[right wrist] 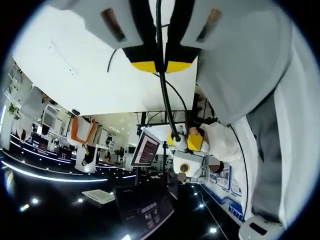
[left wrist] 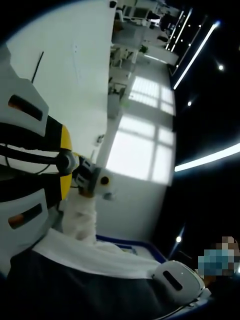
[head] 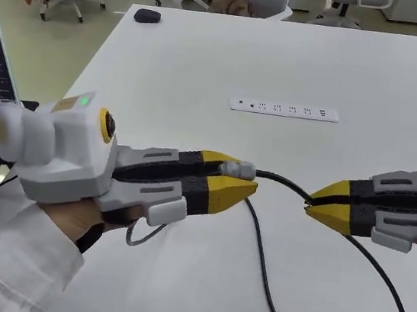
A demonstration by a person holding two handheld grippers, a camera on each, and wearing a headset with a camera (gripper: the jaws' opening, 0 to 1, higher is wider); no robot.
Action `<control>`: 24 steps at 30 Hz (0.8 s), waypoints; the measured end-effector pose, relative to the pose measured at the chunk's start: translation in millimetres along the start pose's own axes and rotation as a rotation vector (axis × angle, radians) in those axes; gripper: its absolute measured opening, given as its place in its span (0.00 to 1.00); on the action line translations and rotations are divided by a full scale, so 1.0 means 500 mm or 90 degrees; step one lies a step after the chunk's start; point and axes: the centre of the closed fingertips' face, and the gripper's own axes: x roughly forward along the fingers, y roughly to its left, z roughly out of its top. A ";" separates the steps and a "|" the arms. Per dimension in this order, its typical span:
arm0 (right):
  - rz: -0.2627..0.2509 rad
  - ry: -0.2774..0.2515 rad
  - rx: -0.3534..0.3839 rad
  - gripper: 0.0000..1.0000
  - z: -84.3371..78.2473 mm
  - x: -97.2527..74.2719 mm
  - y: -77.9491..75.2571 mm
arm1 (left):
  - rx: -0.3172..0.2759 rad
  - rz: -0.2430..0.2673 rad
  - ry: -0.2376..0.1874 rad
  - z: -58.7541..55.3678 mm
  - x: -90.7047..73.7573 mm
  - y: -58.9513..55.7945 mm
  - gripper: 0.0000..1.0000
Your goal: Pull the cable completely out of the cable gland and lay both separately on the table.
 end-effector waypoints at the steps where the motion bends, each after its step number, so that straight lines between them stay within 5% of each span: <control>1: -0.002 0.004 0.003 0.02 -0.007 -0.001 -0.001 | -0.001 0.002 -0.002 0.000 -0.002 0.001 0.17; 13: -0.019 0.015 0.053 0.03 -0.053 -0.003 -0.009 | 0.001 0.010 0.016 -0.012 0.006 0.005 0.17; 24: -0.036 0.041 0.025 0.07 -0.037 -0.004 -0.011 | 0.000 0.006 0.015 -0.009 0.010 0.002 0.17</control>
